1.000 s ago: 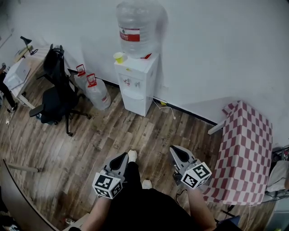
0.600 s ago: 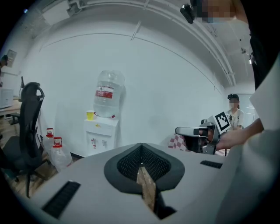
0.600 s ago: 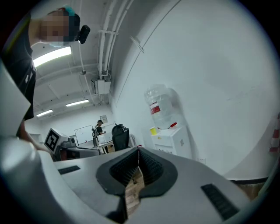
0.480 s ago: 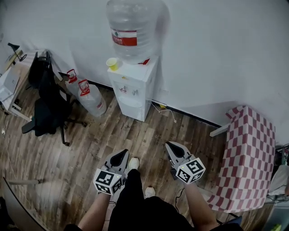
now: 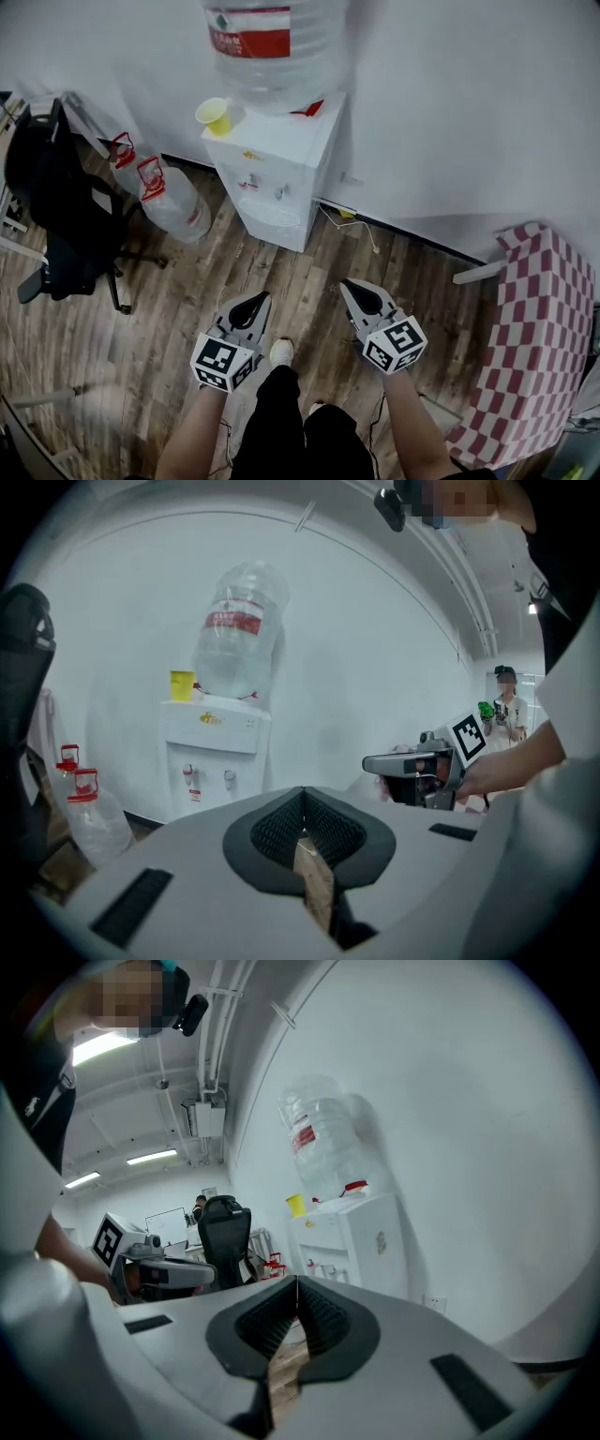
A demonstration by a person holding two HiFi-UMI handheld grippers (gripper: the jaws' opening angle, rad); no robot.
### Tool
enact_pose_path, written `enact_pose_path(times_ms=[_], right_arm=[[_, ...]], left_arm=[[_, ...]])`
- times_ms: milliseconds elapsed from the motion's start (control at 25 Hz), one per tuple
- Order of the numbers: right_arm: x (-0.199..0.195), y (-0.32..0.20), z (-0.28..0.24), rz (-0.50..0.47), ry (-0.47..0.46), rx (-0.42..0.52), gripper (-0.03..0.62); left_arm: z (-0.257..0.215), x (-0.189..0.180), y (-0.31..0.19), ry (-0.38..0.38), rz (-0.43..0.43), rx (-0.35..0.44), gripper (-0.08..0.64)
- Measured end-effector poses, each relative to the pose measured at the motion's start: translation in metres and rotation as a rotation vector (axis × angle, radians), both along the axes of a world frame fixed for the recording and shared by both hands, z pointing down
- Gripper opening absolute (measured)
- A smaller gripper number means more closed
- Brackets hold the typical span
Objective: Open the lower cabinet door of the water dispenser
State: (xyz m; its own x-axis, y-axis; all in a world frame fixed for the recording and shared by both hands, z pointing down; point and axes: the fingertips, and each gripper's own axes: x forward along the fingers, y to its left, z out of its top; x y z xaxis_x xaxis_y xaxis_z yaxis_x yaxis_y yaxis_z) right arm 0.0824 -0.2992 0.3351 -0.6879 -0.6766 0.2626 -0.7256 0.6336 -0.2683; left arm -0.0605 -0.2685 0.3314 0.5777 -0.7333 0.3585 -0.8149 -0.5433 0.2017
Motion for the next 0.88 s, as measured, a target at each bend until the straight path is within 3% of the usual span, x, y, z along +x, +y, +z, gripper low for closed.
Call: enact_pose_path(times_ms=[360, 560, 680, 880], right_arm=[[-0.012, -0.065, 0.157, -0.005, -0.016, 0.046, 0.021], [-0.015, -0.098, 0.237, -0.01, 0.031, 0.085, 0.021], [-0.017, -0.119, 0.28, -0.014, 0.055, 0.104, 0.021], [-0.025, -0.143, 0.33, -0.022, 0.063, 0.134, 0.021]], left_arm=[[0.147, 0.007, -0.06, -0.006, 0.044, 0.069, 0.014], [0.226, 0.005, -0.085, 0.0, 0.038, 0.082, 0.014], [0.27, 0.007, -0.097, -0.016, 0.044, 0.093, 0.014], [0.321, -0.002, -0.113, 0.021, 0.014, 0.112, 0.014]])
